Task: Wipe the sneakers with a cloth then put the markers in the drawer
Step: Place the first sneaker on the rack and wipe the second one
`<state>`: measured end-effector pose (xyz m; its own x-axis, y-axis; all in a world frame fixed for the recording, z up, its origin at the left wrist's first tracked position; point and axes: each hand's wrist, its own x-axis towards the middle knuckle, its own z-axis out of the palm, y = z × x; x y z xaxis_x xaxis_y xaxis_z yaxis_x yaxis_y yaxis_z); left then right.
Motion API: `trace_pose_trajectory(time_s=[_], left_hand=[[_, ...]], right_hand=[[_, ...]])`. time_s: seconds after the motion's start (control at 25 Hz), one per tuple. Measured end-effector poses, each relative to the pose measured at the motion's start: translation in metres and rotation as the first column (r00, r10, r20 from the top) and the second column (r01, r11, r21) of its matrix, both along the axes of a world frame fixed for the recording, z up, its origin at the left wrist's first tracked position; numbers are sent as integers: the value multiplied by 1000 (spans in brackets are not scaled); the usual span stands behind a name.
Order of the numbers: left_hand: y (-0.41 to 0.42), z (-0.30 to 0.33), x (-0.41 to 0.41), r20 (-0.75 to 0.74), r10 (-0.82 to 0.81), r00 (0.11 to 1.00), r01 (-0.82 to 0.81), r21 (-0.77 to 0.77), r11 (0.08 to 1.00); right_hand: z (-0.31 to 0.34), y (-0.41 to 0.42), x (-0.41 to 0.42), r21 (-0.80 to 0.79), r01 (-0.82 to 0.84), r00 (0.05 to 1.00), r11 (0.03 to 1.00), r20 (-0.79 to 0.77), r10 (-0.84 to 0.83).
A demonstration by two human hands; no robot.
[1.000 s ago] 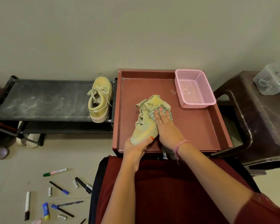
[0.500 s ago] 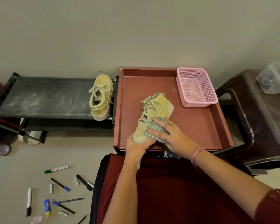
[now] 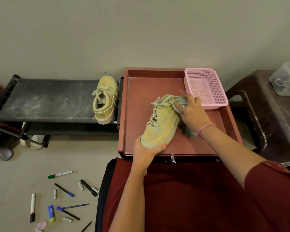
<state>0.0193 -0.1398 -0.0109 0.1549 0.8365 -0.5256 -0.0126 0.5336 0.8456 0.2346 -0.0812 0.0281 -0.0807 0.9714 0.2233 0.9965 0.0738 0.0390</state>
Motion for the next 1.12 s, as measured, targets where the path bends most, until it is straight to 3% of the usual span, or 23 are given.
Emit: trace_pose_trajectory(time_s=[0.12,0.24,0.36,0.44,0.56,0.64,0.8,0.92,1.04,1.12], left_hand=[[2,-1,-1,4,-1,1000,1,-7,1000],[1,3,-1,7,-1,1000,1,12,1000],[1,4,0,-23,-14,1000,14,15,1000],[4,2,-2,-33,-18,999,18,-8,1000],[5,-2,-4,-16,-41,999,40,-20,999],[6,0,-5,60,-21,998,24,-41,999],[4,5,0,196,59,979,-37,-111,993],[2,7,-2,191,89,978,-57,-167,984],[1,4,-7,170,98,981,-58,-224,973],[0,2,-9,180,109,978,-62,-248,967]], right_hand=[[-8,-25,-22,-171,-208,977,963,-74,198],[-10,-34,-13,-179,-420,905,890,-12,425],[-19,-15,8,-116,-259,963,959,40,265],[-20,-9,3,-71,-9,991,997,-135,-1],[-32,-22,-33,-136,215,909,967,-333,-249],[-37,-42,-58,-150,186,903,971,-364,-230],[-43,-80,-77,119,-10,980,993,-198,33],[-44,-72,-66,-19,3,988,1000,-156,-5],[-46,-42,-38,-217,122,987,969,-72,-141],[-42,-24,-25,-279,193,969,941,-100,-228]])
